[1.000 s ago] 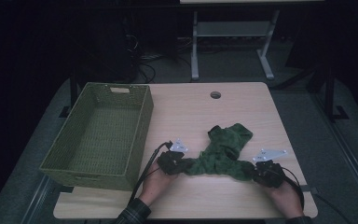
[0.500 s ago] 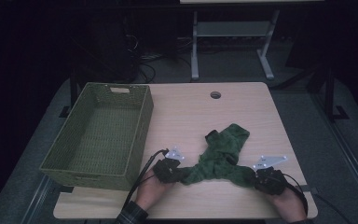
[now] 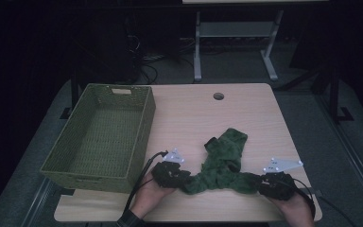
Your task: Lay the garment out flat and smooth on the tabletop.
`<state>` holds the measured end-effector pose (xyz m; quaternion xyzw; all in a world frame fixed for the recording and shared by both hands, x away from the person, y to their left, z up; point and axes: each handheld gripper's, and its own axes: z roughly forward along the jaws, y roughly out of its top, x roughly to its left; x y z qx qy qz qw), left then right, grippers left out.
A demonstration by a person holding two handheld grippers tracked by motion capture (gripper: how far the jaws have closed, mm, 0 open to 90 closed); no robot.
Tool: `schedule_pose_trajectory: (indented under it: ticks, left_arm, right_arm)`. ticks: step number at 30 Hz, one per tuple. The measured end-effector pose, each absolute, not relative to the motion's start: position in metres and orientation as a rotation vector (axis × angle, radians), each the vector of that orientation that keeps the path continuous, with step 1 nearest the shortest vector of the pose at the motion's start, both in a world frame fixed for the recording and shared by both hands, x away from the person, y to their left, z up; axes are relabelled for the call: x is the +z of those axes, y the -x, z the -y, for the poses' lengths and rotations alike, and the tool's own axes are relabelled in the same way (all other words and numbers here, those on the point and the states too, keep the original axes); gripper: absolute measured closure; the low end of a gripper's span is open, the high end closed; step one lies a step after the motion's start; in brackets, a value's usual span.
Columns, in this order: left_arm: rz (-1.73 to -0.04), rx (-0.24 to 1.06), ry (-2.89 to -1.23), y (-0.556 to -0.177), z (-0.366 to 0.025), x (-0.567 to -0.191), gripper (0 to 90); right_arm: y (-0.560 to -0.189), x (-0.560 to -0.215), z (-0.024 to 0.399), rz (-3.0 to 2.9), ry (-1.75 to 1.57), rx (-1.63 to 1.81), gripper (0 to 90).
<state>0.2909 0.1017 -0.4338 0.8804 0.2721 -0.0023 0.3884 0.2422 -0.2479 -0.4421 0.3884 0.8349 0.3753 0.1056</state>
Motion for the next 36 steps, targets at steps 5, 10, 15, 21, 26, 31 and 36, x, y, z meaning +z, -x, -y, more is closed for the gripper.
schedule_pose_trajectory:
  ticks: [5, 10, 15, 21, 26, 31, 36]
  left_arm:
    - [-0.643, 0.039, -2.235, -0.312, -0.09, -0.42, 58.0]
    - [-0.614, 0.057, -2.246, -0.334, -0.076, -0.417, 50.3]
    - [-0.592, 0.068, -2.232, -0.351, -0.063, -0.411, 46.1]
    - [-0.564, 0.092, -2.213, -0.369, -0.049, -0.403, 43.6]
    - [-0.567, 0.086, -2.212, -0.381, -0.039, -0.401, 42.4]
    - [-0.587, 0.042, -2.203, -0.392, -0.033, -0.409, 43.1]
    - [-0.581, 0.023, -2.237, -0.397, -0.029, -0.42, 53.0]
  right_arm:
    - [-0.255, -0.439, 0.244, -2.444, -1.169, 1.144, 66.0]
    - [-0.267, -0.441, 0.236, -2.458, -1.194, 1.148, 59.1]
    - [-0.275, -0.442, 0.235, -2.459, -1.215, 1.15, 56.0]
    - [-0.276, -0.443, 0.232, -2.468, -1.222, 1.152, 55.3]
    - [-0.28, -0.446, 0.23, -2.478, -1.238, 1.151, 55.3]
    - [-0.283, -0.448, 0.227, -2.482, -1.237, 1.148, 55.3]
    - [-0.285, -0.449, 0.225, -2.483, -1.247, 1.138, 55.3]
